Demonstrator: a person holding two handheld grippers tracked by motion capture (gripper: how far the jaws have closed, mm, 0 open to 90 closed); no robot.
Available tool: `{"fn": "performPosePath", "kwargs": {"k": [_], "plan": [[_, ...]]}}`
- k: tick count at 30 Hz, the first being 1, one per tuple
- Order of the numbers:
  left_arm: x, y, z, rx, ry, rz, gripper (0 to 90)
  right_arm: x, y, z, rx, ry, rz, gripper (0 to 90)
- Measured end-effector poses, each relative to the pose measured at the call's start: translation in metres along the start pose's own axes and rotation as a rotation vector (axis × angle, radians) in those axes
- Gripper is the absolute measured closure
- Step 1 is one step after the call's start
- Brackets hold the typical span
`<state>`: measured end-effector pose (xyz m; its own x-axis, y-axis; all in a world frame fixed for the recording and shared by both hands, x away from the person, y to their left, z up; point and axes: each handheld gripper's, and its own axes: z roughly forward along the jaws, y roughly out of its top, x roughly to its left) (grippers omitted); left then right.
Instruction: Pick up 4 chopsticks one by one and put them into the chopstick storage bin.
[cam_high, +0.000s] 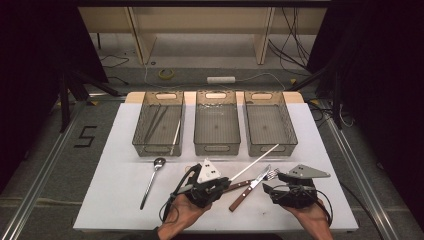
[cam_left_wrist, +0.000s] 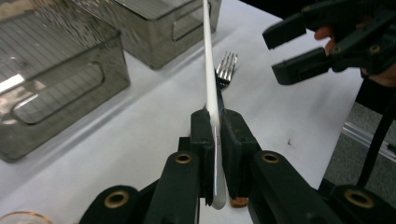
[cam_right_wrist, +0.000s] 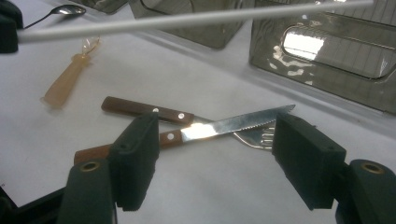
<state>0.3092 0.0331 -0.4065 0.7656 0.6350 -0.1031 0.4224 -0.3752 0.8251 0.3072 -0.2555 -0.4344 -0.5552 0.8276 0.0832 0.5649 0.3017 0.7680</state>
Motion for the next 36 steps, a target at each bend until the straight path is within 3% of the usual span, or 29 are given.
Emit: {"fn": "performPosePath", "kwargs": {"k": [9,21,36], "plan": [[0.025,0.01,-0.017,-0.054,0.042,-0.031,83.5,0.0,0.0,0.0,0.001,0.0,0.0,33.1],[0.073,0.017,-0.039,-0.127,0.137,-0.112,83.5,-0.001,0.0,0.0,0.002,0.0,0.001,33.1],[0.134,0.015,-0.058,-0.182,0.258,-0.203,83.5,-0.001,0.0,0.0,0.003,0.001,-0.004,33.1]]}}
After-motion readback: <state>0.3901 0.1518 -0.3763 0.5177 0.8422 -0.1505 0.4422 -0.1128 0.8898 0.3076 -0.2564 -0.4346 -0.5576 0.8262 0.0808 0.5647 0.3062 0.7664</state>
